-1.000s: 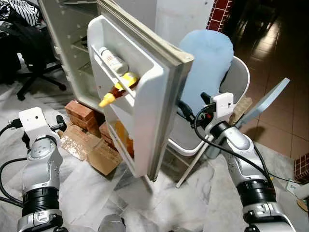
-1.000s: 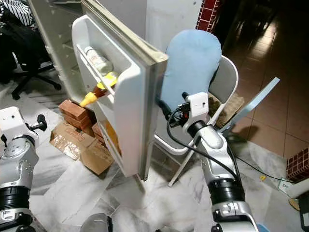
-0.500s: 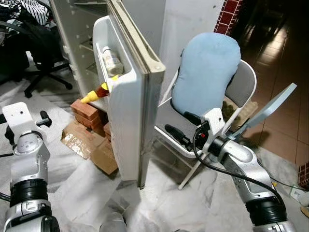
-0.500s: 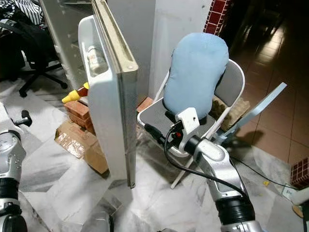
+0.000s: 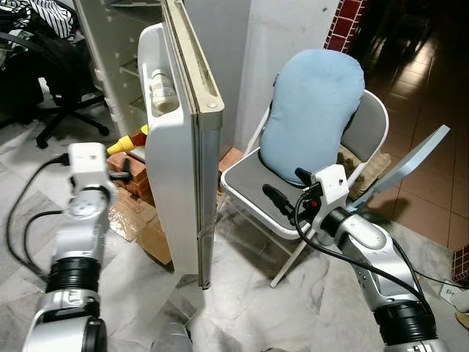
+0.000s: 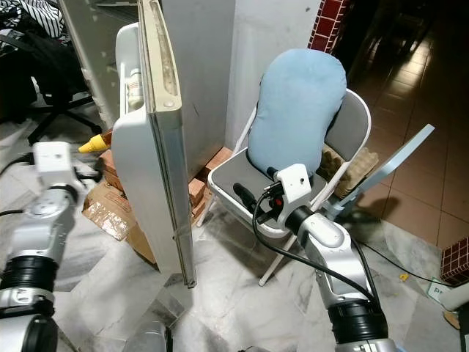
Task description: Restocking fridge
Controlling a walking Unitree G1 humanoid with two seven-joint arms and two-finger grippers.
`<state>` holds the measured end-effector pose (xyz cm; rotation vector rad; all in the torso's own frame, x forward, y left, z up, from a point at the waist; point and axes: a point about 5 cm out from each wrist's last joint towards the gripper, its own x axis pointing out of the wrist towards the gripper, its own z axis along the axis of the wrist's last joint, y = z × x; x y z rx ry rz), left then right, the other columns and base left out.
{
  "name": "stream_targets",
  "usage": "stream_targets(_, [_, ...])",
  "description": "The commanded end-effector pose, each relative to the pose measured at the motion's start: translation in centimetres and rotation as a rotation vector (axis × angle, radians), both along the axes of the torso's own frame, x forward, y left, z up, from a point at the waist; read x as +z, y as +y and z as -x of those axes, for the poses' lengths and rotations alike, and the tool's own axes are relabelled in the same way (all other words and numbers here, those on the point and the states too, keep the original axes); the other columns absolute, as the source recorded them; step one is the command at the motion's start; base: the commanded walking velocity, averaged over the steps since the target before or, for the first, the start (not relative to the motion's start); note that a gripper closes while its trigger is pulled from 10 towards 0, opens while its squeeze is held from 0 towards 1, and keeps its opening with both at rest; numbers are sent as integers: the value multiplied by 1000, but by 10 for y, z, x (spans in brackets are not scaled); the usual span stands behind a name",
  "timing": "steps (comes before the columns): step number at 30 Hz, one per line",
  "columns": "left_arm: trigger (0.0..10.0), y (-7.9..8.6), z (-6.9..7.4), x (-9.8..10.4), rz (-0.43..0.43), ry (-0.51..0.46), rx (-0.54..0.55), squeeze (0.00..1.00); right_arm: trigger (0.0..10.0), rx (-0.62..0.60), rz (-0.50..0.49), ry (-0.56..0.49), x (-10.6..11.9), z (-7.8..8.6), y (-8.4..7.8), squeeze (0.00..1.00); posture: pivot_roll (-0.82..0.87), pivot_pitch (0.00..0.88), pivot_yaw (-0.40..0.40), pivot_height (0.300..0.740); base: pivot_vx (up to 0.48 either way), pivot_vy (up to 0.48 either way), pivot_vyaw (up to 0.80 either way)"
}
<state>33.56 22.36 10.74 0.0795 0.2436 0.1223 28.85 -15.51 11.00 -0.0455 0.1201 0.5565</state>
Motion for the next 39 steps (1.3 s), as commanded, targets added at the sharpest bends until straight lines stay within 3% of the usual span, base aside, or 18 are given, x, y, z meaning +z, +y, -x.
stream_targets(1, [10000, -4, -1, 7, -20, -34, -31, 0, 10000, -15, 12, -5, 0, 1, -3, 0, 37, 0, -54, 740, 0, 0, 0])
stream_targets(8, [10000, -16, 0, 9, -44, -51, -111, 0, 10000, -21, 20, -3, -2, 1, -2, 0, 41, 0, -55, 740, 0, 0, 0])
stream_targets(18, [10000, -6, 15, -4, -61, -35, 56, 0, 10000, -23, 27, -2, -3, 0, -3, 0, 43, 0, -50, 740, 0, 0, 0])
stream_targets(21, [10000, 14, 19, -1, -90, -57, 161, 0, 10000, -22, 31, 0, -3, 0, -4, 0, 45, 0, -52, 740, 0, 0, 0])
stream_targets(23, [10000, 26, 17, 7, -120, -88, 211, 0, 10000, -22, 32, 0, -4, 0, -4, 0, 47, 0, -53, 740, 0, 0, 0])
stream_targets(28, [10000, 37, 14, 18, -160, -132, 240, 0, 10000, -24, 32, -4, -3, -1, -3, 0, 47, 0, -53, 740, 0, 0, 0])
stream_targets(29, [10000, 43, 10, 29, -187, -168, 261, 0, 10000, -25, 31, -5, -3, -2, -3, 0, 45, 0, -51, 740, 0, 0, 0])
stream_targets(34, [10000, 46, 5, 38, -207, -189, 263, 0, 10000, -30, 33, -5, -4, -1, -4, 0, 42, 0, -50, 740, 0, 0, 0])
stream_targets(39, [10000, 39, -9, 39, -200, -176, 185, 0, 10000, -30, 34, -7, -3, -2, -4, 0, 41, 0, -51, 740, 0, 0, 0])
